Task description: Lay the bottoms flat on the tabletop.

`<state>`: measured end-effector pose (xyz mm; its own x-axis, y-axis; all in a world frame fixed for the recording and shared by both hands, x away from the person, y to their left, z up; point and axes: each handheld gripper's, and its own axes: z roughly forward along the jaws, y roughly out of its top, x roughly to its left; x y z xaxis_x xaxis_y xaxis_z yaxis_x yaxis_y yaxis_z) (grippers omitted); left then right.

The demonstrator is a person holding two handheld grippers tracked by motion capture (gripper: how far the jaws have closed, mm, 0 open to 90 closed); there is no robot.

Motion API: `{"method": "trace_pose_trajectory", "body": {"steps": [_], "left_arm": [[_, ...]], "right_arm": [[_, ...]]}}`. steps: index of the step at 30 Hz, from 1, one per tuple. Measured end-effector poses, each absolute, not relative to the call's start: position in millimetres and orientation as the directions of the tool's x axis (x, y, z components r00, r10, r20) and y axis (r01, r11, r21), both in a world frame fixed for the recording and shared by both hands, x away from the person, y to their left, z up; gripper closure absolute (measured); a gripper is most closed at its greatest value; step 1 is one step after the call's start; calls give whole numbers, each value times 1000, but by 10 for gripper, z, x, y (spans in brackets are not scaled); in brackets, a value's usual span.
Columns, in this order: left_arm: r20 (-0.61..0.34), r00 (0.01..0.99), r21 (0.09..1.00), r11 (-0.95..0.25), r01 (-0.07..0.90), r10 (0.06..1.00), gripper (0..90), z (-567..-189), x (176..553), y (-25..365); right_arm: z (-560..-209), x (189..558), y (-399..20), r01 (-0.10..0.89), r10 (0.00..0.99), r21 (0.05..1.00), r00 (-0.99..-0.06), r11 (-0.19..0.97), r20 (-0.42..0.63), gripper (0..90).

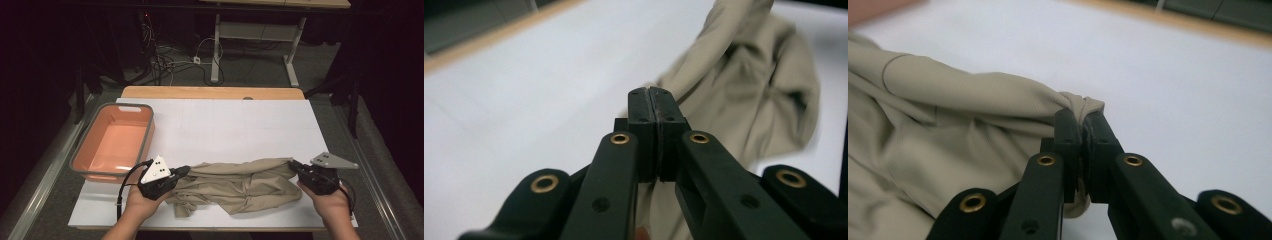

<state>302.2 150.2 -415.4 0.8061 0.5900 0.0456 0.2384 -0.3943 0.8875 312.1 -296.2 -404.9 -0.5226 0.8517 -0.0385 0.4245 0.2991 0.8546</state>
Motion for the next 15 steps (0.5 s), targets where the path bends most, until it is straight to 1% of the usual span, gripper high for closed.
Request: {"method": "trace_pose_trajectory", "body": {"steps": [3, 6, 8, 11, 12, 14, 15], "left_arm": [[60, 804, 890, -396, 225, 592, 867, -4003, 3145, 1394], [44, 792, 877, -403, 262, 610, 866, -3967, 3385, 1267], [30, 777, 855, -419, 306, 629, 865, -4007, 3613, 1193], [-13, 744, 810, -429, 400, 668, 866, -4114, 4020, 1117], [-13, 731, 797, -434, 420, 682, 866, -4134, 4153, 1097], [-17, 702, 780, -430, 456, 712, 866, -4104, 4406, 1074], [-15, 682, 779, -419, 467, 732, 866, -4038, 4525, 1072]], "right_arm": [[-3791, 3101, -2998, 370, 853, 884, -519, 285, -57, 870], [-3717, 3222, -2993, 357, 857, 883, -507, 304, -90, 869], [-3783, 3396, -2974, 389, 862, 867, -499, 312, -86, 869], [-3971, 3741, -2887, 447, 866, 828, -493, 338, -87, 869], [-4038, 3870, -2844, 465, 866, 816, -493, 344, -84, 869], [-4131, 4143, -2743, 500, 869, 790, -487, 354, -82, 870], [-4129, 4277, -2690, 503, 868, 781, -488, 370, -97, 872]]}}
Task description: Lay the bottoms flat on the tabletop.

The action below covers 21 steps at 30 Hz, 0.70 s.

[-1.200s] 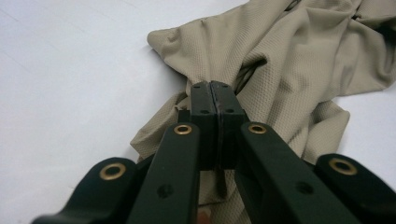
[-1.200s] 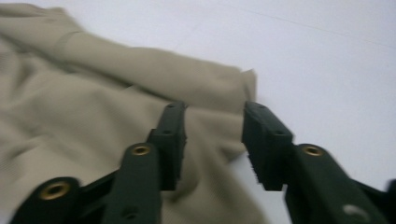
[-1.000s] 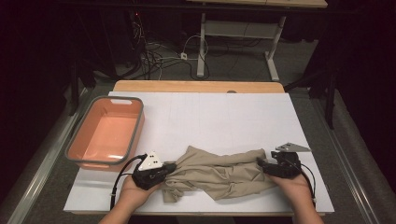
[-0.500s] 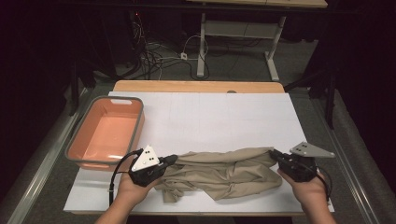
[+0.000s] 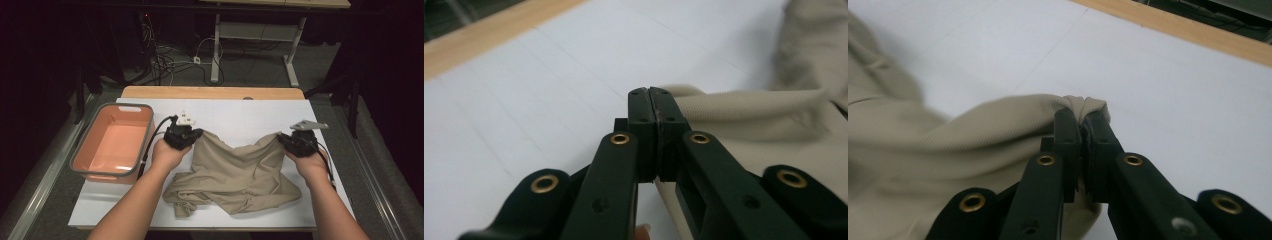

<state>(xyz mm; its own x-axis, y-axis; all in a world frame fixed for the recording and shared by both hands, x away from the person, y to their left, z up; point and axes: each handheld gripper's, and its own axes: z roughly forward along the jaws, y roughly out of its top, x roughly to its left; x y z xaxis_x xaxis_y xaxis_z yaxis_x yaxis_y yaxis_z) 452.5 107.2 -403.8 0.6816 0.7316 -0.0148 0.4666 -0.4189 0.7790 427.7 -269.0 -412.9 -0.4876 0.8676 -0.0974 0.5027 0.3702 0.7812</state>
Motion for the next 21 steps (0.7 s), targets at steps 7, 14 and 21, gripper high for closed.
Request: {"method": "trace_pose_trajectory", "body": {"steps": [7, 14, 21], "left_arm": [[-45, 524, 841, -251, 479, 850, 668, -3520, 4968, 1241], [-59, 635, 812, -333, 480, 770, 526, -4135, 4419, 1232], [-89, 693, 840, -320, 438, 716, 439, -4462, 3482, 1465]], "right_arm": [[-3501, 4825, -2550, 411, 904, 880, -426, 237, -44, 630], [-3928, 4483, -2569, 467, 885, 839, -463, 280, -38, 613], [-4350, 3697, -2700, 499, 879, 819, -477, 283, -13, 603]]}}
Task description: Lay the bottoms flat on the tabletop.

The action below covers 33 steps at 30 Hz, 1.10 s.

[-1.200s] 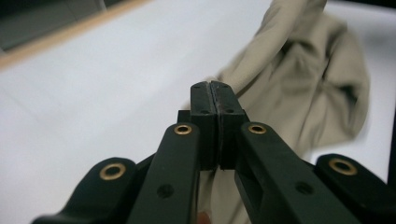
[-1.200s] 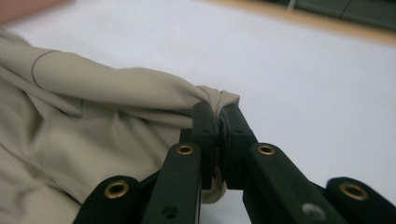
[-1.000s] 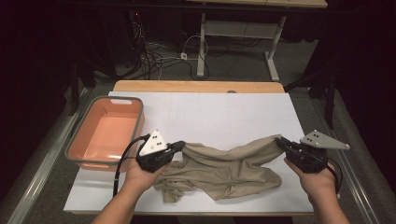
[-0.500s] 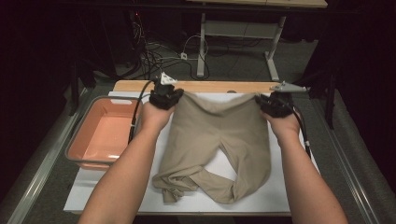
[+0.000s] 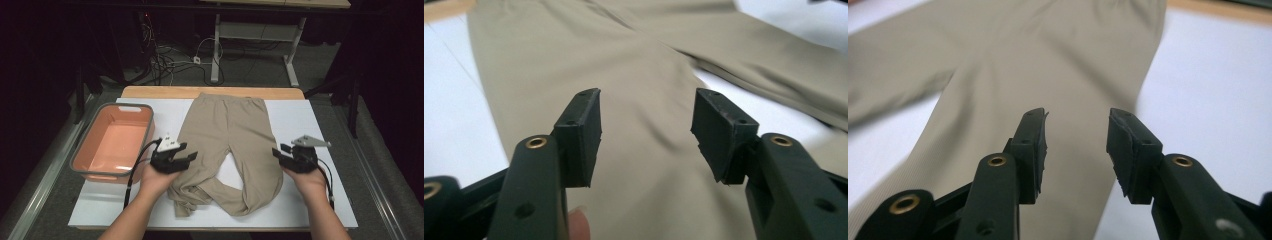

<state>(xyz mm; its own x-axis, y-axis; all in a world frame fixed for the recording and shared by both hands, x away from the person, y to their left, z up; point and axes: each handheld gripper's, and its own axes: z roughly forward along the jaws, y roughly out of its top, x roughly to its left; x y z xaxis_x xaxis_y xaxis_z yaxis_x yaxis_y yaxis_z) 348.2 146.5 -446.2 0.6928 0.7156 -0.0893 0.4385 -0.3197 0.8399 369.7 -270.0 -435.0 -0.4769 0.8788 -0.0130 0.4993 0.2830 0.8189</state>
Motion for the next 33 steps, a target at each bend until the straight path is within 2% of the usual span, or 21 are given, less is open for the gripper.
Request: {"method": "trace_pose_trajectory", "body": {"steps": [6, 9, 11, 16, 18, 19, 23, 26, 30, 32, 33], "left_arm": [[-121, 718, 856, -293, 425, 686, 419, -4557, 2808, 1685], [-75, 739, 867, -322, 380, 670, 421, -4615, 2572, 1726], [-84, 744, 877, -305, 371, 663, 451, -4615, 2484, 1762], [-116, 765, 887, -281, 367, 633, 565, -4654, 2405, 1748], [-131, 791, 879, -300, 372, 597, 584, -4684, 2403, 1692], [-130, 794, 875, -309, 374, 593, 584, -4696, 2399, 1670], [-113, 813, 854, -361, 373, 572, 570, -4764, 2353, 1531], [-84, 823, 829, -419, 370, 561, 505, -4812, 2318, 1396], [-28, 821, 776, -505, 377, 570, 464, -4874, 2334, 1270], [6, 818, 774, -521, 361, 575, 507, -4912, 2325, 1240], [22, 817, 772, -529, 353, 577, 581, -4917, 2321, 1234]], "right_arm": [[-4455, 3063, -2771, 498, 876, 830, -481, 252, 22, 600], [-4467, 2776, -2746, 488, 868, 832, -497, 265, 16, 594], [-4497, 2632, -2713, 480, 859, 831, -512, 281, 5, 594], [-4628, 2455, -2620, 450, 842, 854, -539, 260, 28, 600], [-4692, 2436, -2539, 457, 823, 840, -568, 292, 23, 598], [-4704, 2426, -2491, 457, 812, 830, -583, 321, 7, 599], [-4680, 2390, -2379, 440, 789, 841, -614, 314, 27, 607], [-4662, 2319, -2212, 408, 750, 846, -661, 344, 14, 606], [-4678, 2243, -1924, 379, 680, 839, -733, 389, 16, 555], [-4744, 2243, -1769, 384, 646, 816, -763, 432, 17, 508], [-4787, 2248, -1705, 388, 635, 802, -773, 454, 14, 501]]}}
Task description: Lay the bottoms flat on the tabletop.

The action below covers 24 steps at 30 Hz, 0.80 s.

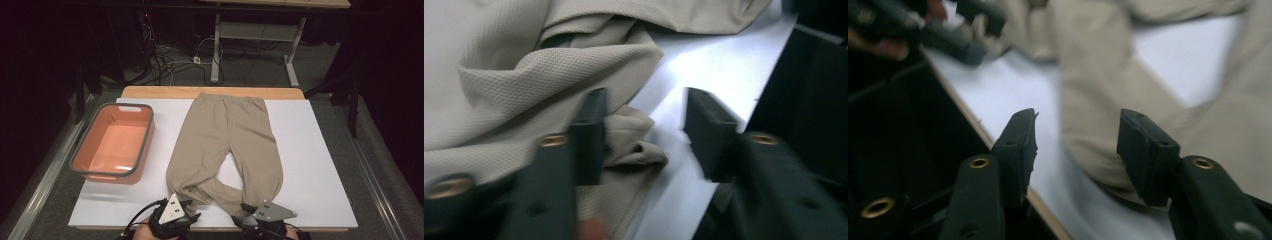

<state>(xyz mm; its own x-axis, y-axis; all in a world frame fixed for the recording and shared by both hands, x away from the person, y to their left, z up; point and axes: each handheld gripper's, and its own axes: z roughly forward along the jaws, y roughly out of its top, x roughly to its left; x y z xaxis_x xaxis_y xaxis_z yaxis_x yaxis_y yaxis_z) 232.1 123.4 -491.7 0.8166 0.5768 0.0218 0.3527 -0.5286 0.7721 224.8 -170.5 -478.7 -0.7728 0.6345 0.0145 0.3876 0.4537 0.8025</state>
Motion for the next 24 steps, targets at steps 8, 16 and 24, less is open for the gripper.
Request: {"method": "trace_pose_trajectory", "body": {"steps": [8, 16, 24], "left_arm": [[44, 814, 765, -543, 346, 579, 828, -4902, 2358, 1263], [2, 790, 801, -474, 366, 613, 825, -4808, 2374, 1502], [-47, 789, 819, -429, 382, 612, 524, -4758, 2378, 1494]], "right_arm": [[-4878, 2297, -1704, 372, 666, 768, -740, 521, -94, 880], [-4771, 2330, -2158, 399, 749, 791, -653, 464, -110, 885], [-4736, 2402, -2714, 452, 845, 807, -525, 380, -104, 886]]}}
